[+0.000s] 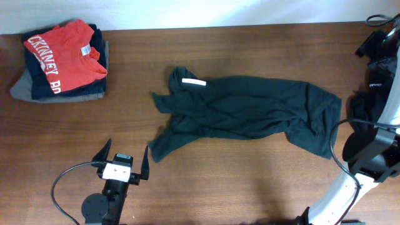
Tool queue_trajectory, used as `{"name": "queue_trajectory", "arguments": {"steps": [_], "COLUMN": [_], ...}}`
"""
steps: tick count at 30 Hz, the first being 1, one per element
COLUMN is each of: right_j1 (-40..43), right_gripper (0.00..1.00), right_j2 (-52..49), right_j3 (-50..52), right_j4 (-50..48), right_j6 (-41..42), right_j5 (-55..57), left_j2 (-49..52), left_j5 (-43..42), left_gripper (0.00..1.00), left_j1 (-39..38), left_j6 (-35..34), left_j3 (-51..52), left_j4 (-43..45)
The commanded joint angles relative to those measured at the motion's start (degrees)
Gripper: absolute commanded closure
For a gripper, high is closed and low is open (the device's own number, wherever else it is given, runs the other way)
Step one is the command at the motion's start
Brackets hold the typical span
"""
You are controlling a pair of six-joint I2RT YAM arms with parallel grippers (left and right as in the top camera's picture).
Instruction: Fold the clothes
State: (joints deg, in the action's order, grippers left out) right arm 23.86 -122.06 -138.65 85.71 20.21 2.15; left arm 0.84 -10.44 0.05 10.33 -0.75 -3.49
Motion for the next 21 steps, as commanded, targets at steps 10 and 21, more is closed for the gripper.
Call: {"name": "queue_trajectory", "arguments": {"steps": [10, 21], "right_j1": [-1.31, -6.84], "right_gripper": [0.31, 0.25], "right_j2": [11.04, 26.95], "right_j3": [0.15, 13.79], "right_j4": [11.65, 11.63], "right_j6": [-3.45, -3.43], "right_j5": [-13.64, -10.05], "left_j2": [-0.5, -0.5], "left_j5": [0.22, -12.79], "left_gripper": [0.01, 0.01], "left_j1": [0.28, 0.11], "left_j6": [0.94, -0.85], "left_j3": [0.24, 0.17], "left_j4": [-0.22, 0.42]}}
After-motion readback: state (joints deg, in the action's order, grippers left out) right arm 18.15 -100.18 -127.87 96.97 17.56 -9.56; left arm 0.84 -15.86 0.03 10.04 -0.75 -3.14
